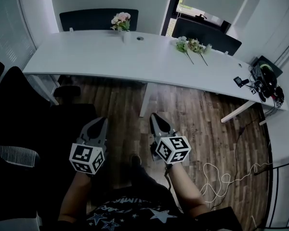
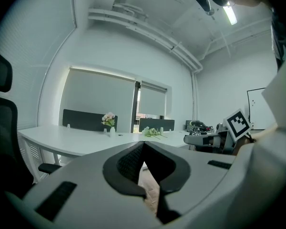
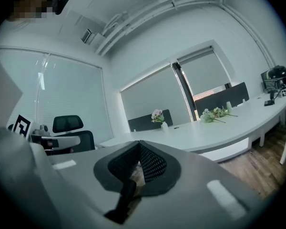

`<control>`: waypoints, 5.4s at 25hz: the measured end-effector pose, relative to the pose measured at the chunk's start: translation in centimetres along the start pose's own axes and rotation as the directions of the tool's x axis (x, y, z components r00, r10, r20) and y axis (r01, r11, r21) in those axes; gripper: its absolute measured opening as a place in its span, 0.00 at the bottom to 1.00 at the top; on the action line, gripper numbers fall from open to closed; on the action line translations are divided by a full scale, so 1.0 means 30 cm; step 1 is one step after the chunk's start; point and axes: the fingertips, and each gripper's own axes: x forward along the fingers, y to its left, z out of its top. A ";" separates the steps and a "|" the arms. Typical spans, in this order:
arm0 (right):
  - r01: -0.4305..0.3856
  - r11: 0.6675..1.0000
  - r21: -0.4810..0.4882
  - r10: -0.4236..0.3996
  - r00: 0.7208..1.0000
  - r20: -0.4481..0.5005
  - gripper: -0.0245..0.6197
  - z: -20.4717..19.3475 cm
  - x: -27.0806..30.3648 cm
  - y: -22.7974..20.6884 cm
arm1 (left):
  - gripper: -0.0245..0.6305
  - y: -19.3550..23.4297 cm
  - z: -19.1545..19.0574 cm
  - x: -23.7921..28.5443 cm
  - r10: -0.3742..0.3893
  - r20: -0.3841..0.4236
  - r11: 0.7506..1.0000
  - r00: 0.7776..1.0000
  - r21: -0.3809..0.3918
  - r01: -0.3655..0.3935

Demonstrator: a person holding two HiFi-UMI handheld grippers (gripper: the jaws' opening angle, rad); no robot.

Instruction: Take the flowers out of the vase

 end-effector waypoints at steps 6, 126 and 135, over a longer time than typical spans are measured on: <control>-0.008 1.000 0.021 0.008 1.000 -0.006 0.04 0.054 0.111 -0.109 | 0.05 0.024 0.045 0.149 0.006 -0.014 1.000 1.000 0.005 -0.006; -0.333 0.942 -0.049 0.295 0.885 -0.360 0.35 0.287 2.295 -0.847 | 0.05 1.109 0.104 2.034 -0.009 -0.187 0.999 0.982 -0.041 0.001; -0.401 0.914 -0.060 0.346 0.849 -0.400 0.41 0.226 2.416 -0.833 | 0.05 1.129 0.055 2.069 0.024 -0.210 0.998 0.977 -0.043 -0.034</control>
